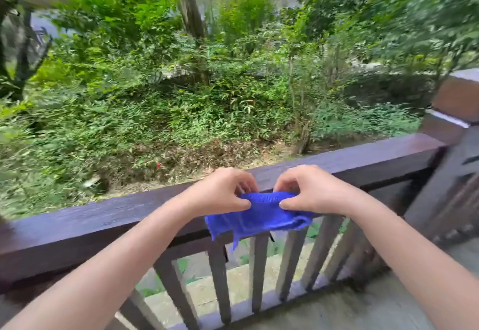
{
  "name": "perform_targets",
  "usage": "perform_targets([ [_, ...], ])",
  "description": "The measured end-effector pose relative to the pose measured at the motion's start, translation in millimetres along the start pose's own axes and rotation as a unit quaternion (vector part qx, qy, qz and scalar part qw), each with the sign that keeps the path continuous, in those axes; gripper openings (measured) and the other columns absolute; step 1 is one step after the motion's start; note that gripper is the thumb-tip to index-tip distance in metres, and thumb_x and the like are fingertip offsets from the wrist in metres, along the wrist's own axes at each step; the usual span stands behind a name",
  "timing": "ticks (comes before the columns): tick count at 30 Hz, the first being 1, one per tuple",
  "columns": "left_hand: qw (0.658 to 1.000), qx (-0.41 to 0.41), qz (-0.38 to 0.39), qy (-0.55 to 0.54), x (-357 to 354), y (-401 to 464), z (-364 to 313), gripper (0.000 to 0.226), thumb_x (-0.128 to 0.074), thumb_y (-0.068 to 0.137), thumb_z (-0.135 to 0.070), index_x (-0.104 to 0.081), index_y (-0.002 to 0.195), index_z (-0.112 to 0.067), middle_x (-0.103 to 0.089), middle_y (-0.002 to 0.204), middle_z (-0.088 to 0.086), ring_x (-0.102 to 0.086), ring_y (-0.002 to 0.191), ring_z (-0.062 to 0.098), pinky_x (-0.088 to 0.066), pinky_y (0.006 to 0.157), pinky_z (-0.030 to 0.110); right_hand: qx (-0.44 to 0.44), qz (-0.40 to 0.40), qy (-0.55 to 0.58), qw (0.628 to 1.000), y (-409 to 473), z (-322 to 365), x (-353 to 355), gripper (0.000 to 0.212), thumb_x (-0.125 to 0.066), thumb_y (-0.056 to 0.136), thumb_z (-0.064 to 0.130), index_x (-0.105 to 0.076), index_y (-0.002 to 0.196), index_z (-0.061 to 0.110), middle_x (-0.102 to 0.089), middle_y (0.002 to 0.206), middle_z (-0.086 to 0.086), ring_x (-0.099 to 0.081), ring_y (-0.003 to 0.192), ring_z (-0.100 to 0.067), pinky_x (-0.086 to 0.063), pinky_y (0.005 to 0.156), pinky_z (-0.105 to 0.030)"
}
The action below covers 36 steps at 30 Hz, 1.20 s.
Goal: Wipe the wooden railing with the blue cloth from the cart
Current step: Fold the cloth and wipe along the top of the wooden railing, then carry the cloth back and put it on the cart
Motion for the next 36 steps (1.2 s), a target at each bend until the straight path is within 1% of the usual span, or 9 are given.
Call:
perform_targets([
  [7, 0.99, -0.124, 0.061, -0.003, -97.9, 115.2, -152.6, 0.024, -0.061, 0.071, -0.007, -0.067, 0.091, -0.019, -0.07, 0.087, 0.0, -0.061, 0.072, 0.008, -0.042, 0.061, 0.006, -0.137, -0.056, -0.039, 0.988, -122.0, -147.6, 79.6, 0.015, -0.065, 0.066, 0.018, -0.07, 0.08, 0.02, -0.073, 0.079, 0.003, -0.064, 0.075, -0.01, -0.051, 0.07, -0.024],
  [11, 0.978, -0.186, 0.094, -0.017, -153.0, 167.3, -231.2, 0.022, -0.061, 0.069, -0.007, -0.067, 0.088, -0.019, -0.07, 0.084, 0.0, -0.061, 0.07, 0.008, -0.042, 0.059, 0.007, -0.223, -0.085, -0.023, 0.971, -190.6, -220.3, 111.9, 0.015, -0.064, 0.066, 0.016, -0.07, 0.079, 0.02, -0.073, 0.078, 0.002, -0.064, 0.073, -0.01, -0.047, 0.065, -0.019],
  [15, 0.958, -0.249, 0.14, -0.004, -198.6, 216.1, -301.9, 0.021, -0.061, 0.069, -0.008, -0.066, 0.085, -0.021, -0.071, 0.084, 0.0, -0.061, 0.07, 0.006, -0.043, 0.059, 0.007, -0.284, -0.113, -0.028, 0.952, -248.3, -277.6, 139.5, 0.014, -0.064, 0.067, 0.017, -0.07, 0.079, 0.021, -0.069, 0.075, 0.005, -0.059, 0.072, -0.006, -0.039, 0.057, -0.004],
  [19, 0.935, -0.314, 0.163, 0.007, -234.2, 262.8, -368.2, 0.02, -0.061, 0.069, -0.009, -0.067, 0.085, -0.02, -0.07, 0.082, -0.001, -0.061, 0.072, 0.009, -0.044, 0.06, 0.011, -0.339, -0.156, -0.04, 0.927, -296.1, -330.0, 165.9, 0.015, -0.064, 0.067, 0.015, -0.071, 0.08, 0.018, -0.071, 0.079, 0.001, -0.057, 0.072, -0.008, -0.036, 0.056, -0.002],
  [23, 0.909, -0.373, 0.185, 0.006, -269.8, 309.4, -426.0, 0.018, -0.061, 0.069, -0.009, -0.066, 0.082, -0.02, -0.064, 0.079, -0.005, -0.059, 0.073, 0.008, -0.045, 0.064, 0.014, -0.387, -0.178, -0.044, 0.904, -332.8, -383.4, 190.0, 0.015, -0.063, 0.068, 0.011, -0.07, 0.081, 0.014, -0.061, 0.067, 0.006, -0.052, 0.066, -0.007, -0.035, 0.052, 0.0],
  [26, 0.887, -0.417, 0.199, 0.012, -297.3, 350.7, -464.8, 0.015, -0.063, 0.07, -0.009, -0.066, 0.082, -0.017, -0.062, 0.077, -0.005, -0.057, 0.072, 0.008, -0.038, 0.058, 0.004, -0.424, -0.186, -0.053, 0.885, -350.6, -427.6, 211.5, 0.018, -0.063, 0.069, 0.011, -0.071, 0.084, 0.015, -0.064, 0.072, 0.004, -0.053, 0.068, -0.007, -0.036, 0.052, -0.004],
  [30, 0.863, -0.446, 0.236, -0.001, -322.9, 413.9, -516.7, 0.012, -0.064, 0.071, -0.011, -0.066, 0.079, -0.019, -0.066, 0.082, -0.004, -0.06, 0.077, 0.009, -0.047, 0.068, 0.017, -0.483, -0.208, -0.04, 0.85, -370.6, -482.0, 247.2, 0.014, -0.061, 0.068, 0.014, -0.069, 0.079, 0.021, -0.064, 0.073, 0.006, -0.057, 0.07, -0.011, -0.043, 0.055, -0.015],
  [32, 0.852, -0.459, 0.254, -0.005, -335.3, 446.7, -545.7, 0.013, -0.065, 0.071, -0.012, -0.064, 0.075, -0.024, -0.065, 0.081, -0.006, -0.059, 0.075, 0.008, -0.047, 0.067, 0.018, -0.507, -0.217, -0.036, 0.834, -380.2, -508.8, 267.1, 0.015, -0.062, 0.069, 0.015, -0.069, 0.081, 0.019, -0.066, 0.077, 0.004, -0.059, 0.073, -0.014, -0.047, 0.06, -0.023],
  [36, 0.831, -0.483, 0.275, -0.016, -362.3, 495.6, -599.9, 0.015, -0.066, 0.07, -0.009, -0.065, 0.076, -0.023, -0.066, 0.078, -0.006, -0.063, 0.074, 0.011, -0.05, 0.069, 0.021, -0.546, -0.236, -0.042, 0.803, -401.3, -556.9, 299.3, 0.017, -0.063, 0.069, 0.013, -0.07, 0.084, 0.016, -0.064, 0.075, 0.001, -0.057, 0.071, -0.014, -0.041, 0.055, -0.021],
])
Point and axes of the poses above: each hand's wrist, its own y-axis towards the middle knuckle, its own x-axis out of the back of the hand, z = x × y, the point moved 5 cm from there along y, towards the middle knuckle
